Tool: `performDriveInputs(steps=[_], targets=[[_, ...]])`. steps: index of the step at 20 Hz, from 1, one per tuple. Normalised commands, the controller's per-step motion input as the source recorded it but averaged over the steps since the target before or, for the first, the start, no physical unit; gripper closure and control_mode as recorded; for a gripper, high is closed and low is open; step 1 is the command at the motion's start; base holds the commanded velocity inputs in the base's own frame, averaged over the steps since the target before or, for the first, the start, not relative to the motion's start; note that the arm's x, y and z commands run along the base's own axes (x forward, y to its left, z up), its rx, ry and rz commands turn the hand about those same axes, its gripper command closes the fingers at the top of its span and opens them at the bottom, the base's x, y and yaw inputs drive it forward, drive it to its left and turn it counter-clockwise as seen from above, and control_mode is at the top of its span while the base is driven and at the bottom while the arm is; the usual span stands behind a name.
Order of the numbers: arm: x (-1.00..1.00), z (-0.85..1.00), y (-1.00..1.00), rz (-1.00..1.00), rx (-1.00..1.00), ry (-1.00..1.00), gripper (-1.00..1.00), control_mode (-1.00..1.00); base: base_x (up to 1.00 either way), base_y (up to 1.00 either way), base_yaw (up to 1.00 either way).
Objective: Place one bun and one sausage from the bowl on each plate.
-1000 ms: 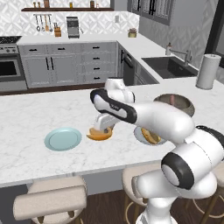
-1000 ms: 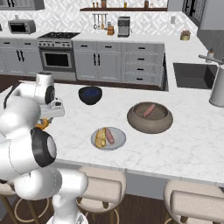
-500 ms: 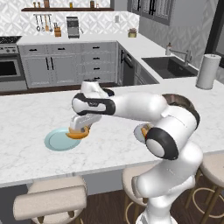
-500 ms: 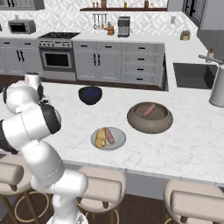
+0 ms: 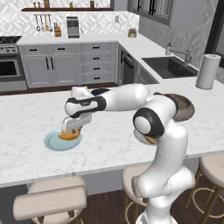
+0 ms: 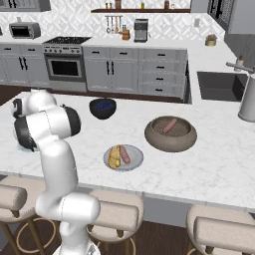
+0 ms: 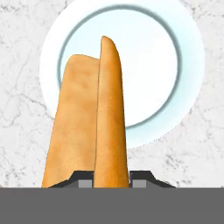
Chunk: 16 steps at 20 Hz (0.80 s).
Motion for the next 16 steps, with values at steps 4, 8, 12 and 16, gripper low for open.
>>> performDriveInputs(steps=[4,8,12,16], targets=[[0.35,-0.26,0.29,0.00,0.00,0.00,1.00,-1.00,0.00,0.00,0.00],[0.04,-0.30,0.02,0.00,0.00,0.00,1.00,-1.00,0.00,0.00,0.00],[0.07,-0.29,0.00,0.00,0.00,0.00,1.00,-1.00,0.00,0.00,0.00],[0.14,-0.26,0.02,0.00,0.00,0.00,1.00,-1.00,0.00,0.00,0.00]])
